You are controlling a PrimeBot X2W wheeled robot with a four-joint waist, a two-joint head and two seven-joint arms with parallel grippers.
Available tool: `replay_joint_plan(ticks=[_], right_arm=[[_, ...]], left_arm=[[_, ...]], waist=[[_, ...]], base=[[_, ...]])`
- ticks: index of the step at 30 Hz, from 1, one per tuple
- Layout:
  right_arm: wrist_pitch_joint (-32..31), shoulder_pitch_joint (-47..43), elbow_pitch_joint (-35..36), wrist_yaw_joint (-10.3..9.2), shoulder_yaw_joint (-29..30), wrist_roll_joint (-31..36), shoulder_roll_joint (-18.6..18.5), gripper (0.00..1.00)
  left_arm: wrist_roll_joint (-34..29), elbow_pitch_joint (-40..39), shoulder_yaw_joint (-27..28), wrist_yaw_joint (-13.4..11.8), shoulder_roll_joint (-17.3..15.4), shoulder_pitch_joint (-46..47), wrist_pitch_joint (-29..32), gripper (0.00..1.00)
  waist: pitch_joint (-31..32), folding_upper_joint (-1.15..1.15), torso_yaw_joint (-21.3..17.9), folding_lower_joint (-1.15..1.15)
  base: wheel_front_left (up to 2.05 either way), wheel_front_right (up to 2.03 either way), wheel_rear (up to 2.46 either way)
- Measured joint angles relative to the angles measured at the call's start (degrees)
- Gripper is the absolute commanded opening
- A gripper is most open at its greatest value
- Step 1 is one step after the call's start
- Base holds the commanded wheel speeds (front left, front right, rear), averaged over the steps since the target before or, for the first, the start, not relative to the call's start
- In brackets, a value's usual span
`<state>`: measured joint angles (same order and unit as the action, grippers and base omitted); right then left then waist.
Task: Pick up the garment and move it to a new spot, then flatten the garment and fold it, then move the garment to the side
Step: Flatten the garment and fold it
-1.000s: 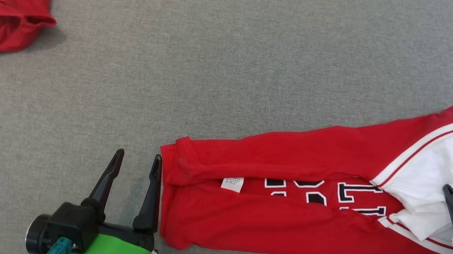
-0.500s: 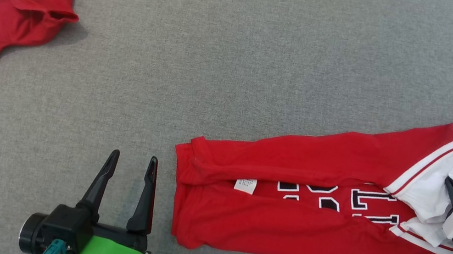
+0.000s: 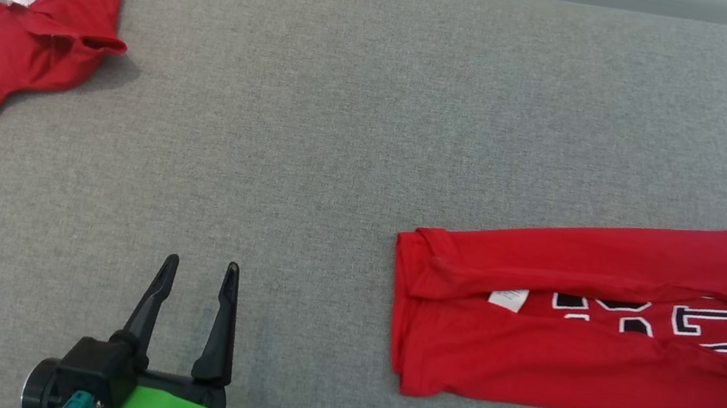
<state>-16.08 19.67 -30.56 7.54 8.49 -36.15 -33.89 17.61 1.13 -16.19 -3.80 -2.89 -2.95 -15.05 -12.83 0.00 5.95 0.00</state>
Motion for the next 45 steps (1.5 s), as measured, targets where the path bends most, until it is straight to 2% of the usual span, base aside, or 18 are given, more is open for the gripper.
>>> replay_joint_plan(ticks=[5,8,10,14,16,22,26,31,38,39,40,41,45], right_arm=[[-2.6,-2.4,7.2,-0.01,1.2,-0.9,-5.0,0.0],[-5.2,-4.0,14.2,-0.01,-0.5,-1.7,-5.2,0.0],[-7.3,-5.2,19.1,-0.04,-2.0,-2.2,-4.1,0.0],[-12.4,-8.7,28.4,-0.03,-6.6,-1.7,0.9,0.0],[-13.8,-9.7,30.8,-0.03,-8.4,-0.3,4.4,0.0],[-14.4,-11.0,30.7,-0.07,-14.3,5.5,16.5,0.0],[-12.4,-11.2,28.1,-0.05,-17.0,8.4,22.1,0.0],[-10.3,-11.2,25.2,-0.05,-18.4,11.0,25.6,0.0],[-7.3,-10.1,21.6,-0.07,-20.3,12.9,28.0,0.0],[-6.7,-10.0,21.4,-0.05,-20.6,12.8,28.3,0.29],[-6.1,-10.0,21.2,-0.05,-20.9,12.8,28.5,0.76],[-5.3,-10.0,21.0,-0.05,-21.3,12.7,28.7,1.0],[-3.1,-10.1,21.9,-0.05,-23.2,11.2,29.1,1.0]], left_arm=[[0.9,0.7,0.0,0.0,0.0,-0.3,0.0,1.0],[1.2,1.0,0.0,0.0,0.0,-0.6,0.0,1.0],[1.6,1.0,0.0,-0.2,0.0,-0.8,0.0,1.0],[2.0,0.9,-0.4,-0.5,0.0,-1.0,0.0,1.0],[2.4,1.0,-0.5,-0.6,0.0,-1.1,0.0,1.0],[2.6,1.2,-0.9,-0.7,0.0,-1.0,0.0,1.0],[2.6,1.5,-1.0,-0.7,0.0,-0.9,0.0,1.0],[2.6,1.9,-0.7,-0.7,0.0,-0.9,0.0,1.0],[2.6,2.2,-0.5,-0.8,0.0,-1.0,0.0,1.0],[2.6,2.2,-0.5,-0.8,0.0,-1.1,0.0,1.0],[2.6,2.3,-0.5,-0.8,0.0,-1.1,0.0,1.0],[2.6,2.4,-0.5,-0.8,0.0,-1.2,0.0,1.0],[2.5,2.7,-0.1,-0.7,0.0,-1.5,0.0,1.0]], waist=[[1.1,0.0,-0.1,0.0],[1.9,0.0,-0.1,0.0],[2.4,0.0,0.0,0.0],[3.4,0.0,0.5,0.0],[3.5,0.0,0.8,0.0],[3.6,0.0,1.9,0.0],[3.7,0.0,2.7,0.0],[4.4,0.0,2.8,0.0],[5.0,0.0,2.0,0.0],[5.1,0.0,1.9,0.0],[5.3,0.0,1.8,0.0],[5.5,0.0,1.7,0.0],[6.2,0.0,1.0,0.0]], base=[[0.0,0.0,0.0],[0.0,0.0,0.0],[0.0,0.0,0.0],[0.0,0.0,0.0],[0.0,0.0,0.0],[0.0,0.0,0.0],[0.0,0.0,0.0],[0.0,0.0,0.0],[0.0,0.0,0.0],[0.0,0.0,0.0],[0.0,0.0,0.0],[0.0,0.0,0.0],[0.0,0.0,0.0]])
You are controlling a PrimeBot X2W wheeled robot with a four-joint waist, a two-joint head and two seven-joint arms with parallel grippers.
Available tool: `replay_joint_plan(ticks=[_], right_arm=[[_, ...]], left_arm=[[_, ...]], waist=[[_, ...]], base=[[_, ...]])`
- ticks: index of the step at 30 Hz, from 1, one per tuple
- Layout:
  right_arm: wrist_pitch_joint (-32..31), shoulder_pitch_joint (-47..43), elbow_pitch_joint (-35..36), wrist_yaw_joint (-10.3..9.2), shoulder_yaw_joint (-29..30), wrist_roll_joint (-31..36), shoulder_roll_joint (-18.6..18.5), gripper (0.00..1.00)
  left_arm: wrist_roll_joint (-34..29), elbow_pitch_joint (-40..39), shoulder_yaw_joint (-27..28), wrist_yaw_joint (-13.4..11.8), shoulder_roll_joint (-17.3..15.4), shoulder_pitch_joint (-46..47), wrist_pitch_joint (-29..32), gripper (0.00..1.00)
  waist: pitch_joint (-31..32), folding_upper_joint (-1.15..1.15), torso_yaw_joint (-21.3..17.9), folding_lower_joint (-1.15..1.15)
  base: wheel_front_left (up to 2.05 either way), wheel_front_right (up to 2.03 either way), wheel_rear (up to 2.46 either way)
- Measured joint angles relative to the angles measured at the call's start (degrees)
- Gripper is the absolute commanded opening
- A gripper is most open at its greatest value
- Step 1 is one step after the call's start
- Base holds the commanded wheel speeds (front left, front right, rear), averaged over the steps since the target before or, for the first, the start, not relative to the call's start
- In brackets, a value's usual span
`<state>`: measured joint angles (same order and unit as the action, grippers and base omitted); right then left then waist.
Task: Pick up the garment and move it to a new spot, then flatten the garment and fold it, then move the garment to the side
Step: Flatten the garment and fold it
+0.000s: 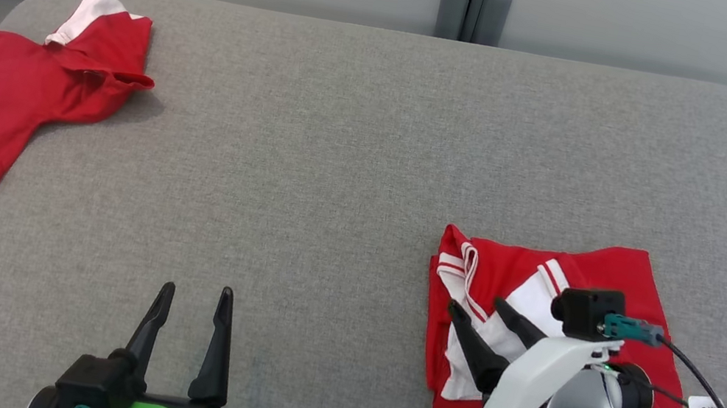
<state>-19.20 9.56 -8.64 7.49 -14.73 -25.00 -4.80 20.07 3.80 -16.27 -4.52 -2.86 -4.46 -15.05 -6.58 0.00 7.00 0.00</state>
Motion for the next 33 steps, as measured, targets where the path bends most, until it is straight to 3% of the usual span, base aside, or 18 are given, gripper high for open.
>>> replay_joint_plan(ticks=[6,14,15,16,17,18,24,33], right_arm=[[4.8,-2.8,6.0,0.0,2.7,-2.7,-2.4,1.0],[9.1,-5.5,7.8,-0.01,12.7,-4.7,-8.4,1.0],[9.4,-5.1,6.6,-0.01,14.0,-4.5,-9.3,0.93],[9.6,-4.6,5.5,0.0,14.5,-4.4,-10.1,0.45],[9.6,-3.7,4.0,0.0,15.2,-4.3,-10.9,0.16],[9.5,-2.7,2.4,-0.01,15.4,-4.2,-12.0,0.0],[8.0,4.2,-6.4,0.0,11.3,-4.9,-17.6,0.0],[9.8,8.6,-12.0,0.0,-4.1,-12.8,-23.2,0.0]], left_arm=[[-0.5,0.3,1.5,0.5,0.0,-0.3,0.0,1.0],[-1.9,0.0,2.9,1.1,0.0,-1.5,0.0,1.0],[-2.1,0.0,2.9,1.2,0.0,-1.5,0.0,1.0],[-2.3,0.0,2.8,1.4,0.0,-1.5,0.0,1.0],[-2.4,0.0,2.8,1.5,0.0,-1.5,0.0,1.0],[-2.5,0.0,2.8,1.6,0.0,-1.4,0.0,1.0],[-3.1,0.1,2.3,2.3,0.0,1.5,0.0,1.0],[-3.3,0.7,2.9,2.3,0.0,3.3,0.0,1.0]], waist=[[1.6,0.0,-0.7,0.0],[2.5,0.0,-3.3,0.0],[2.4,0.0,-3.6,0.0],[2.2,0.0,-3.8,0.0],[1.9,0.0,-3.9,0.0],[1.6,0.0,-4.0,0.0],[-1.2,0.0,-3.4,0.0],[-3.9,0.0,0.0,0.0]], base=[[0.0,0.0,0.0],[0.0,0.0,0.0],[0.0,0.0,0.0],[0.0,0.0,0.0],[0.0,0.0,0.0],[0.0,0.0,0.0],[0.0,0.0,0.0],[0.0,0.0,0.0]])
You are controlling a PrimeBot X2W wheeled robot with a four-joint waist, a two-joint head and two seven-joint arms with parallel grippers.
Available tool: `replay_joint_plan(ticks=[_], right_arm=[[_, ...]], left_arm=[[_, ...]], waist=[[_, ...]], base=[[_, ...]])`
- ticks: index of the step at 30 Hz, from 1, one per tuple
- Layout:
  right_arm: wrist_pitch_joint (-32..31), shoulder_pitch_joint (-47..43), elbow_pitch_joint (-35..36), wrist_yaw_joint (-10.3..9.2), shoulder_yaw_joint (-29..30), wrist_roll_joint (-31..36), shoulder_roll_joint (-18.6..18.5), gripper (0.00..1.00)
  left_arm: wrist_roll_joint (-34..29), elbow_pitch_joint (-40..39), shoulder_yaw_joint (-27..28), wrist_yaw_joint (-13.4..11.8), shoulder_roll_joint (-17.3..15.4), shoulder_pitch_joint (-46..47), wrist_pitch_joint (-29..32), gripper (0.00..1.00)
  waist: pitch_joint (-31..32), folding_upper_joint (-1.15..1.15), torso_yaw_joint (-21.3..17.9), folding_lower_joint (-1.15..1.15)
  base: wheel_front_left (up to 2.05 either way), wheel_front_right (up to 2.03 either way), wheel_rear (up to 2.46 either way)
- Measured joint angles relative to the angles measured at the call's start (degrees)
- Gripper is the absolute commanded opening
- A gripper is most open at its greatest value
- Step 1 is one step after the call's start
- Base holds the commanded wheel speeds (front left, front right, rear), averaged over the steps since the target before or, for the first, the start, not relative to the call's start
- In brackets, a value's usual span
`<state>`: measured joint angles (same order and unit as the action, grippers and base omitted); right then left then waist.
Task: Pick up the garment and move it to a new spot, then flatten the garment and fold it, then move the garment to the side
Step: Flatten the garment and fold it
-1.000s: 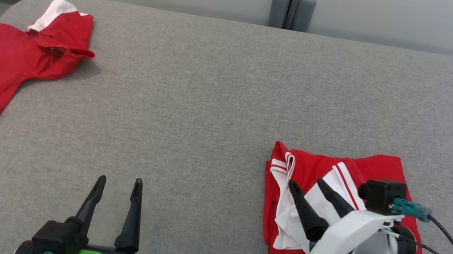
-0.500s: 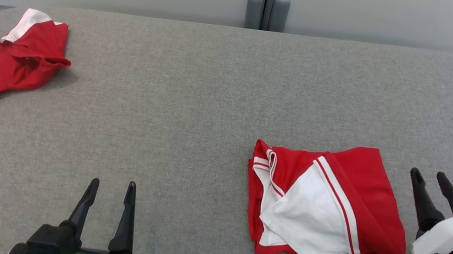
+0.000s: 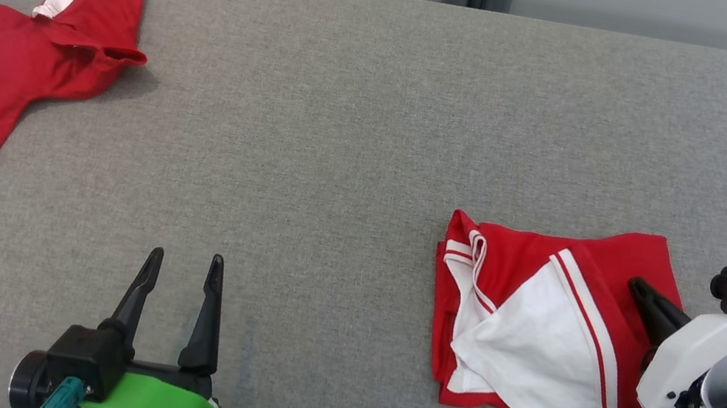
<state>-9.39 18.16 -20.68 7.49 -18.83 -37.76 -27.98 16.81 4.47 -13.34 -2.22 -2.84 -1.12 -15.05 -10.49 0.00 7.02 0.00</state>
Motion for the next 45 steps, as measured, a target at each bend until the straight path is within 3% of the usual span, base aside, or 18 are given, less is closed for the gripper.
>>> replay_joint_plan(ticks=[7,12,23,28,38,43,45], right_arm=[[0.5,0.6,1.9,0.0,-10.0,-7.8,-3.7,0.0],[-0.5,0.9,7.4,0.0,-16.0,-13.8,-6.4,0.0],[-3.9,-1.0,17.4,0.0,-27.7,-19.5,-11.1,0.0],[-3.7,-2.8,16.6,0.0,-31.0,-19.2,-9.9,0.0],[4.2,-4.9,10.1,0.0,-33.4,-16.0,-3.0,0.0],[13.0,-5.4,6.6,0.01,-29.0,-12.2,-0.7,0.0],[17.0,-6.0,5.1,0.0,-25.9,-9.0,-0.8,0.49]], left_arm=[[0.0,0.1,1.2,-0.1,0.0,0.0,0.0,1.0],[0.0,0.3,1.8,-0.3,0.0,-0.2,0.0,1.0],[-0.4,1.5,4.2,-0.3,0.0,-1.3,0.0,1.0],[-0.4,2.0,4.9,-0.3,0.0,-2.5,0.0,1.0],[0.1,3.1,6.7,-0.7,0.0,-5.3,0.0,1.0],[0.3,2.9,6.8,-0.8,0.0,-5.7,0.0,1.0],[0.3,2.7,7.0,-0.8,0.0,-6.0,0.0,1.0]], waist=[[0.2,0.0,0.0,0.0],[0.8,0.0,-1.0,0.0],[3.1,0.0,-2.5,0.0],[4.7,0.0,-2.9,0.0],[9.3,0.0,-4.4,0.0],[11.0,0.0,-5.3,0.0],[11.5,0.0,-5.5,0.0]], base=[[0.0,0.0,0.0],[0.0,0.0,0.0],[0.0,0.0,0.0],[0.0,0.0,0.0],[0.0,0.0,0.0],[0.0,0.0,0.0],[0.0,0.0,0.0]])
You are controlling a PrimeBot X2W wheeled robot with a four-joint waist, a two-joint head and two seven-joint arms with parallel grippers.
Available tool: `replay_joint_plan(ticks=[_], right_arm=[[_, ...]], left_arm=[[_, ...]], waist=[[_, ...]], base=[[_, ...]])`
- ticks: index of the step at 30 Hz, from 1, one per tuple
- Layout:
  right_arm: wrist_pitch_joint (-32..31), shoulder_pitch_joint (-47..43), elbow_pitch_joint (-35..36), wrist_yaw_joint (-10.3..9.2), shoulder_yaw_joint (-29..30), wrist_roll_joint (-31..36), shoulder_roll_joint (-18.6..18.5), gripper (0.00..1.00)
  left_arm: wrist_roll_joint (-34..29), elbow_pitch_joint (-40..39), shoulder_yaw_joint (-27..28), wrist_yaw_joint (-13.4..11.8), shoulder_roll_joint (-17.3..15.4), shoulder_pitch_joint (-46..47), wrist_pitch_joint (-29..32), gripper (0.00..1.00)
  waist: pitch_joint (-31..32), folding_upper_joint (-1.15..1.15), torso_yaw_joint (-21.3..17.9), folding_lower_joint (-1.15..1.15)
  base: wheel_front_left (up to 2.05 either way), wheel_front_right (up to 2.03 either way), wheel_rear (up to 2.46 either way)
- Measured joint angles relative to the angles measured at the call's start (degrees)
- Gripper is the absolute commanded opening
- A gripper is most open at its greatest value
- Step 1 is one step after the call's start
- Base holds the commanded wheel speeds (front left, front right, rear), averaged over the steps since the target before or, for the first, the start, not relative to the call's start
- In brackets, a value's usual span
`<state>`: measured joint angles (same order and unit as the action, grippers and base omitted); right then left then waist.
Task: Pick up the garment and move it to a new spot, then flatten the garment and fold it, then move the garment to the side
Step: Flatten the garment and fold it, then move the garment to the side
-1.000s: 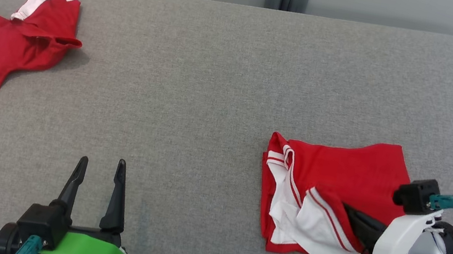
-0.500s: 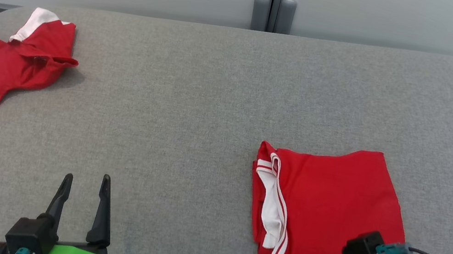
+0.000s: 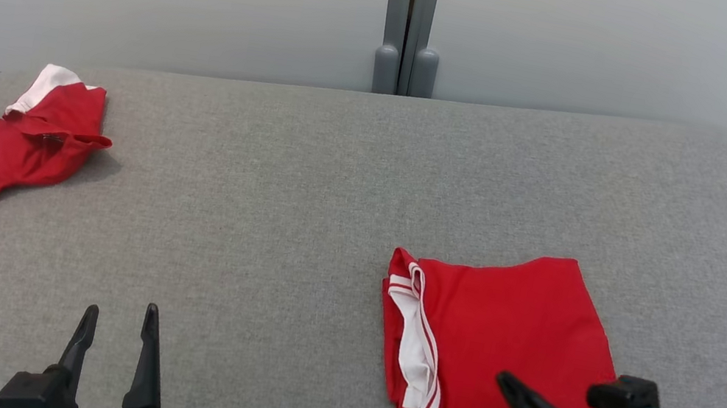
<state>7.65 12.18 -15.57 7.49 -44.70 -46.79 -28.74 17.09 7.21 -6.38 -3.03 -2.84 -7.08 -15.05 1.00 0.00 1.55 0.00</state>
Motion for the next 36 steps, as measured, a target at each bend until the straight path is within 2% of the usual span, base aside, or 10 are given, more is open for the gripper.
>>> replay_joint_plan(ticks=[1,3,8,11,15,18,25,32,36], right_arm=[[2.3,-0.5,-1.0,0.0,2.1,2.0,0.2,0.99],[4.7,-1.7,-2.6,0.0,6.3,5.4,0.3,1.0],[7.2,-6.9,-3.9,0.0,22.1,15.5,2.4,1.0],[7.3,-10.6,0.4,0.01,32.5,22.2,5.7,1.0],[7.4,-16.8,5.5,0.01,41.4,30.0,10.4,1.0],[7.4,-19.3,6.8,0.02,45.4,32.7,13.3,1.0],[7.4,-21.5,8.1,0.02,49.2,34.9,16.7,1.0],[7.4,-20.5,7.7,0.02,50.4,32.8,17.5,1.0],[7.2,-16.0,5.0,0.02,49.9,28.3,14.9,1.0]], left_arm=[[0.0,-0.1,0.0,0.0,0.0,-0.2,0.0,1.0],[-0.1,-0.2,0.3,0.0,0.0,-0.5,0.0,1.0],[-0.6,-0.3,0.8,0.6,0.0,-1.4,0.0,1.0],[-0.9,-0.5,1.0,1.0,0.0,-2.5,0.0,1.0],[-1.8,-1.0,2.3,1.1,0.0,-4.3,0.0,1.0],[-1.8,-1.9,2.9,1.1,0.0,-5.2,0.0,1.0],[-2.0,-2.5,3.2,2.0,0.0,-5.9,0.0,1.0],[-2.0,-2.5,3.1,2.0,0.0,-5.8,0.0,1.0],[-2.0,-2.4,2.3,2.1,0.0,-4.9,0.0,1.0]], waist=[[0.2,0.0,-0.1,0.0],[0.5,0.0,-0.2,0.0],[1.2,0.0,0.1,0.0],[1.5,0.0,0.2,0.0],[1.7,0.0,0.0,0.0],[1.7,0.0,-0.2,0.0],[1.5,0.0,0.1,0.0],[0.6,0.0,0.3,0.0],[-0.7,0.0,0.4,0.0]], base=[[0.0,0.0,0.0],[0.0,0.0,0.0],[0.0,0.0,0.0],[0.0,0.0,0.0],[0.0,0.0,0.0],[0.0,0.0,0.0],[0.0,0.0,0.0],[0.0,0.0,0.0],[0.0,0.0,0.0]])
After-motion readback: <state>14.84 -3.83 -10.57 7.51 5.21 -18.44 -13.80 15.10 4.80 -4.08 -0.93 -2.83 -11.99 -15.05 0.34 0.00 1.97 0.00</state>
